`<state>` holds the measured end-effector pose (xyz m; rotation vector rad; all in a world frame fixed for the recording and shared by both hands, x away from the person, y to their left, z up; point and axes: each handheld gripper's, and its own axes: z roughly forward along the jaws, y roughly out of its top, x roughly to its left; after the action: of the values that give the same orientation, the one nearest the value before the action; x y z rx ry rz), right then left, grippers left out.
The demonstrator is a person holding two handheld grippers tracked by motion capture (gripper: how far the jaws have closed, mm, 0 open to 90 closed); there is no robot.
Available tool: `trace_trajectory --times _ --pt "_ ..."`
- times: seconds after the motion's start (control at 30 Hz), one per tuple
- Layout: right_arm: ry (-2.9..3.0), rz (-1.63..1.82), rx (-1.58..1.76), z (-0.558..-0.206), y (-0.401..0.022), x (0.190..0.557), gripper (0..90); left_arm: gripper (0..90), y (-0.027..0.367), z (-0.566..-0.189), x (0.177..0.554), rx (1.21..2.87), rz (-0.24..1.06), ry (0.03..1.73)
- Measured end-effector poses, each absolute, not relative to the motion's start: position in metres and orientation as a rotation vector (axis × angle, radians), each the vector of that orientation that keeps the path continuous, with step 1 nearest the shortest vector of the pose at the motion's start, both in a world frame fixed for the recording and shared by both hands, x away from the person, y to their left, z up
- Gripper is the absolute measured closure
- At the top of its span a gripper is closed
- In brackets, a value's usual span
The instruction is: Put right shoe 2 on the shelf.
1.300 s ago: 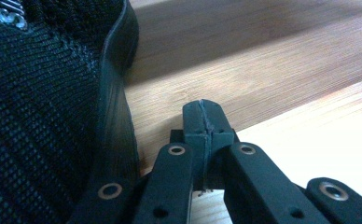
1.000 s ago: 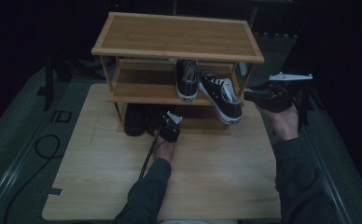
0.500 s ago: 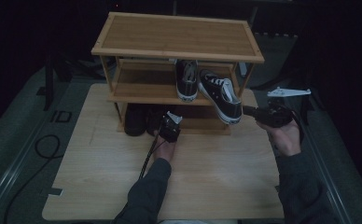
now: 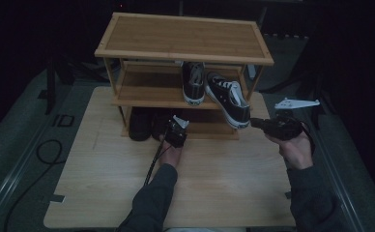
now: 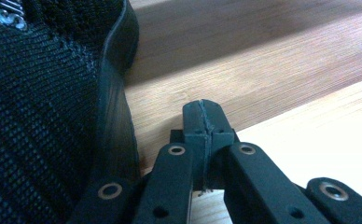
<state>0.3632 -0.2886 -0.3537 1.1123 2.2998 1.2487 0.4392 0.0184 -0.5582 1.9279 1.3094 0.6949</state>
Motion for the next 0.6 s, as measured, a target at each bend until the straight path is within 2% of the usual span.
trace_trajectory --times 0.6 --pt "2.345 1.233 1.061 -0.359 -0.283 0.35 90.0 90.0 0.018 -0.558 0.439 1.928 0.695 1.309"
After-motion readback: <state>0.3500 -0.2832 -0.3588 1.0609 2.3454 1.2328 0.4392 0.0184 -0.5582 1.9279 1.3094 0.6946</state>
